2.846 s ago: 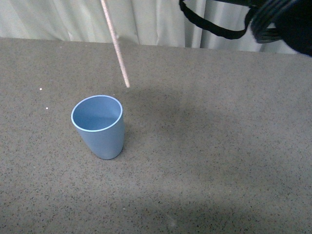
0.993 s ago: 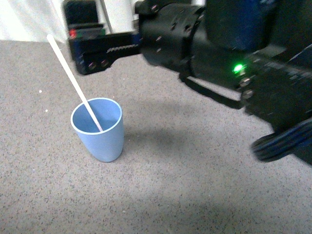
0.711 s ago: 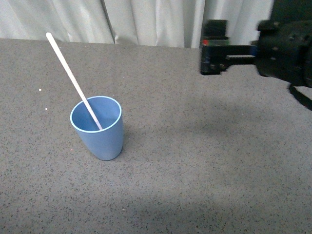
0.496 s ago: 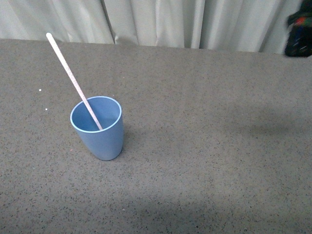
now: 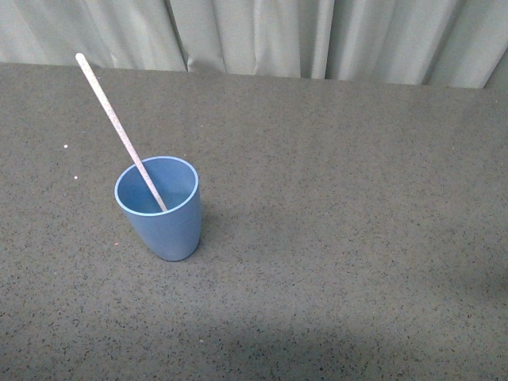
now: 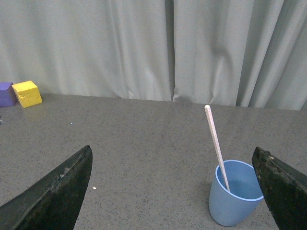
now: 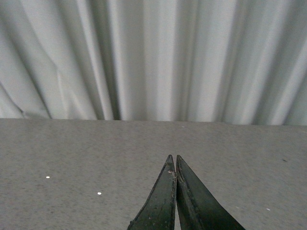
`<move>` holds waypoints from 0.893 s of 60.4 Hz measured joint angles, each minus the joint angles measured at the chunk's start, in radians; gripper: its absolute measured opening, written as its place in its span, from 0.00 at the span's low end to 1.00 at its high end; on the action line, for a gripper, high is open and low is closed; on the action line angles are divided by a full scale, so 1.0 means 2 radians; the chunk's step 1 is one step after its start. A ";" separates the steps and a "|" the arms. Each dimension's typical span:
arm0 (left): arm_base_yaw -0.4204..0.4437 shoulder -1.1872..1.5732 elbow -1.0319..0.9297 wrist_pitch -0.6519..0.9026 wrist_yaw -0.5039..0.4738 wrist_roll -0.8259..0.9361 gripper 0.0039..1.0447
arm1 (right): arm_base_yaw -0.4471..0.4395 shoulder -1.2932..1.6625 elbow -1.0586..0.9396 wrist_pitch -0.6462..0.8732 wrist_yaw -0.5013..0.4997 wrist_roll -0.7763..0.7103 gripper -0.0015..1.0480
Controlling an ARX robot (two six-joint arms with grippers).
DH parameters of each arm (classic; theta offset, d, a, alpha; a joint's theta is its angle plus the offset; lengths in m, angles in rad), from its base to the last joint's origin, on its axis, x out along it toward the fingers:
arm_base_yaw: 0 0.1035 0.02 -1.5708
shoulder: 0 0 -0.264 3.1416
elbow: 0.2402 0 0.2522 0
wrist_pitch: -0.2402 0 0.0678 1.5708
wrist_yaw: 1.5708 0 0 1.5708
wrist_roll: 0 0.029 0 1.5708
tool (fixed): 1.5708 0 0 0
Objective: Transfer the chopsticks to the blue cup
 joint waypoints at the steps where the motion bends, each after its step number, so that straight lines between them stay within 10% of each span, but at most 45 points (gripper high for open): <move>1: 0.000 0.000 0.000 0.000 0.000 0.000 0.94 | -0.002 -0.004 -0.002 -0.003 0.000 0.000 0.01; 54: 0.000 0.000 0.000 0.000 0.000 0.000 0.94 | -0.006 -0.355 -0.059 -0.287 -0.002 0.000 0.01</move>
